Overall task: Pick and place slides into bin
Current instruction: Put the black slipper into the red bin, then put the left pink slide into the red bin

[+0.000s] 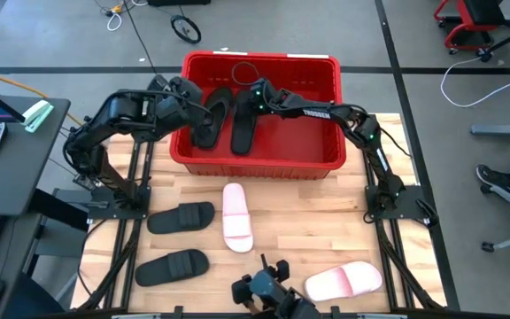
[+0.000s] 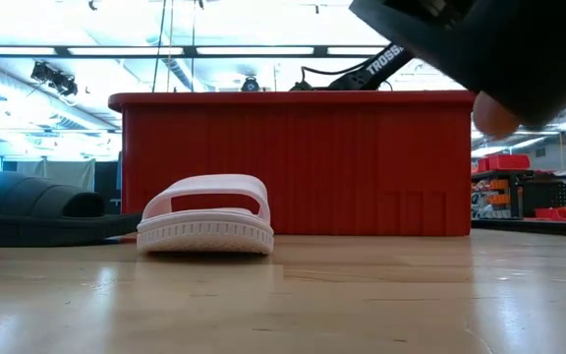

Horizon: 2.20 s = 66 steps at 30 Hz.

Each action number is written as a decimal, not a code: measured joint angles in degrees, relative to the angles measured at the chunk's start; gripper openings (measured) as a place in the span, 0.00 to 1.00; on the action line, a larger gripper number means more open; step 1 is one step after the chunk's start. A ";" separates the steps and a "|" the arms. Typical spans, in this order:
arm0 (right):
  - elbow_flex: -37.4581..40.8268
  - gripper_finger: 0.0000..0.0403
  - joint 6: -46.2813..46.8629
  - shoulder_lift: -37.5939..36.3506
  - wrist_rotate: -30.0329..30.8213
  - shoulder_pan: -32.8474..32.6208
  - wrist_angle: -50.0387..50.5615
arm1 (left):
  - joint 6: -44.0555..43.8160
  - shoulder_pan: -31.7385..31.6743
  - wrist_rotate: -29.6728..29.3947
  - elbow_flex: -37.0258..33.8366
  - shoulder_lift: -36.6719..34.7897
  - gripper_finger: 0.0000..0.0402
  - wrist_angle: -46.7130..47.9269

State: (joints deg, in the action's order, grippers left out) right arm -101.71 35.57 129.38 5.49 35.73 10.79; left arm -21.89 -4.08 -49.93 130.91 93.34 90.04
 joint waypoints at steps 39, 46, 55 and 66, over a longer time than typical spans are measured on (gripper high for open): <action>-0.02 0.37 -6.10 -42.43 -10.83 -36.16 44.76 | -11.73 15.25 30.16 -0.17 1.40 0.02 -0.16; -0.02 0.37 0.33 -42.34 -3.06 -51.46 47.19 | -13.59 23.15 34.82 -0.18 8.44 0.13 -0.19; 0.00 0.37 10.84 -40.06 3.62 -67.30 46.94 | -24.28 22.70 40.98 -0.20 20.92 0.42 -0.09; -0.02 0.37 30.20 -39.62 15.75 -77.60 46.80 | -6.12 19.55 50.16 -0.20 30.70 0.49 -0.07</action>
State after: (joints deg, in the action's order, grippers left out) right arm -101.73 65.78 89.77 21.24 -41.87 57.59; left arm -28.01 15.47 0.22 130.72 124.04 89.97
